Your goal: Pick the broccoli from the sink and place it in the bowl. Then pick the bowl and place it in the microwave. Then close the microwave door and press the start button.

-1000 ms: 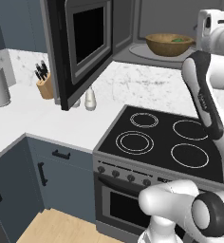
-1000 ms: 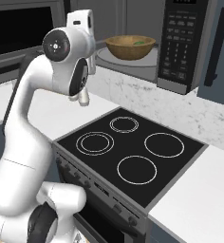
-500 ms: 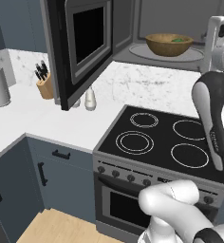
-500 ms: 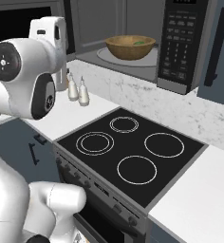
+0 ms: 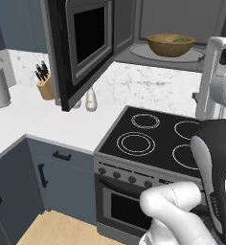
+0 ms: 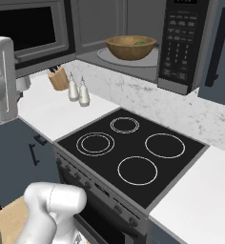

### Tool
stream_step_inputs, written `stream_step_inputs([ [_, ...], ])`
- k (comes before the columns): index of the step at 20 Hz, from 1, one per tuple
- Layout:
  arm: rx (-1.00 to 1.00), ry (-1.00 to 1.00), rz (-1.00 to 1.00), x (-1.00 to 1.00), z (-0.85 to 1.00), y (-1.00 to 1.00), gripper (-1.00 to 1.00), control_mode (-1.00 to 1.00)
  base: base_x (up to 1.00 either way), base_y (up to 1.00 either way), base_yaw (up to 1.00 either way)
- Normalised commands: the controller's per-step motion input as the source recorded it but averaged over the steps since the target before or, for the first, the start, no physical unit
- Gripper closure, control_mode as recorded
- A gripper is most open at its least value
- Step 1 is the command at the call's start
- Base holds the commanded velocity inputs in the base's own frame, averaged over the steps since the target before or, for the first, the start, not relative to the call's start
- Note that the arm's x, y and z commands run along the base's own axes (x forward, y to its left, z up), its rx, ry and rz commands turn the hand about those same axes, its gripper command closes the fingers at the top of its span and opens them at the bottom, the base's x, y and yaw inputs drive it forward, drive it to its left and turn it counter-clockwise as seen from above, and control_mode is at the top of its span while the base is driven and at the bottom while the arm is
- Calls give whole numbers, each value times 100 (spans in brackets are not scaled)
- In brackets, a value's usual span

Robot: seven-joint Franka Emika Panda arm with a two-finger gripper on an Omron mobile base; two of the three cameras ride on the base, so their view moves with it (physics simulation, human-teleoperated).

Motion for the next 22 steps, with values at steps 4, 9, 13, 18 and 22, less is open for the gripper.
stream_step_inputs([
  [4,0,-6,0,-96,-34,73,-100,-100,0,0,0],
  [9,-1,-15,0,-69,-37,84,-100,-100,0,0,0],
  [13,0,-9,-4,-52,-24,77,-100,-100,0,0,0],
  [18,0,-10,-10,-9,-19,79,-100,-100,0,0,0],
  [22,-3,-22,-10,37,-24,88,-100,-100,0,0,0],
])
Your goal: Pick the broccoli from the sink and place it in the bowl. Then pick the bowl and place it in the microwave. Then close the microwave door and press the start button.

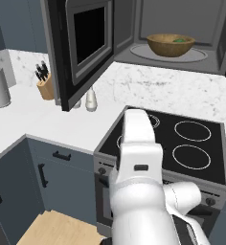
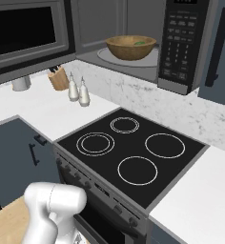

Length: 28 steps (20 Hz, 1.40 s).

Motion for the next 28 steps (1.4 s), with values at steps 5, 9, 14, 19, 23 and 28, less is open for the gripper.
stream_step_inputs([
  [5,-10,-17,-17,53,-28,78,-100,-100,0,0,0],
  [9,0,-9,-21,78,-29,70,-100,-100,0,0,0],
  [14,0,-4,-21,68,-17,82,-100,-100,0,0,0],
  [19,0,0,-18,81,-10,65,-100,-100,0,0,0],
  [23,0,0,-10,92,-22,32,-100,-100,0,0,0],
  [28,2,0,-7,82,-54,28,-100,-100,0,0,0],
])
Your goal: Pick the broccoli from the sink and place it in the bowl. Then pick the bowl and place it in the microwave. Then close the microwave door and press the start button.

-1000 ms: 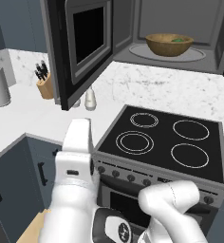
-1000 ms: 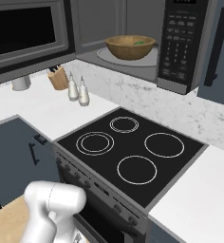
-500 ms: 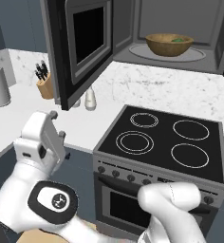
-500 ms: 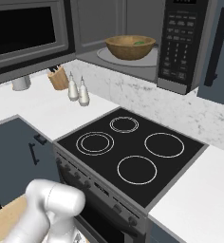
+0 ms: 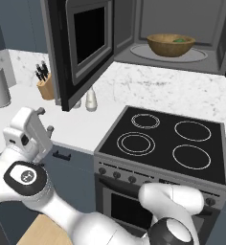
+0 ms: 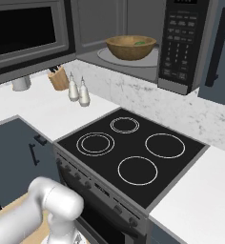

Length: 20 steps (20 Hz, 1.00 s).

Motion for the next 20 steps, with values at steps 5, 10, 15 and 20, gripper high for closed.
stream_step_inputs([
  [5,1,-3,-1,60,-9,-3,-100,-100,0,0,0],
  [10,0,-19,0,29,14,-21,-100,-100,0,0,0],
  [15,0,-17,0,24,23,-63,-100,-100,0,0,0],
  [20,2,-27,0,11,54,-59,-100,-100,0,0,0],
])
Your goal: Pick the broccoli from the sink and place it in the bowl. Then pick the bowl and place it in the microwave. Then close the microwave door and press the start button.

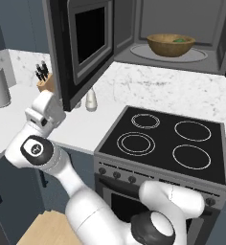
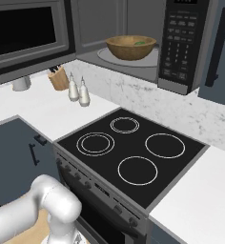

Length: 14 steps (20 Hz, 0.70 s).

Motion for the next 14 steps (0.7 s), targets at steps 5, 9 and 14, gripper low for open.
stream_step_inputs([
  [5,1,-28,1,16,58,-33,-100,-100,0,0,0],
  [9,6,-27,2,3,59,-48,-100,-100,0,0,0],
  [14,21,-26,4,-4,51,-96,-100,-100,0,0,0],
])
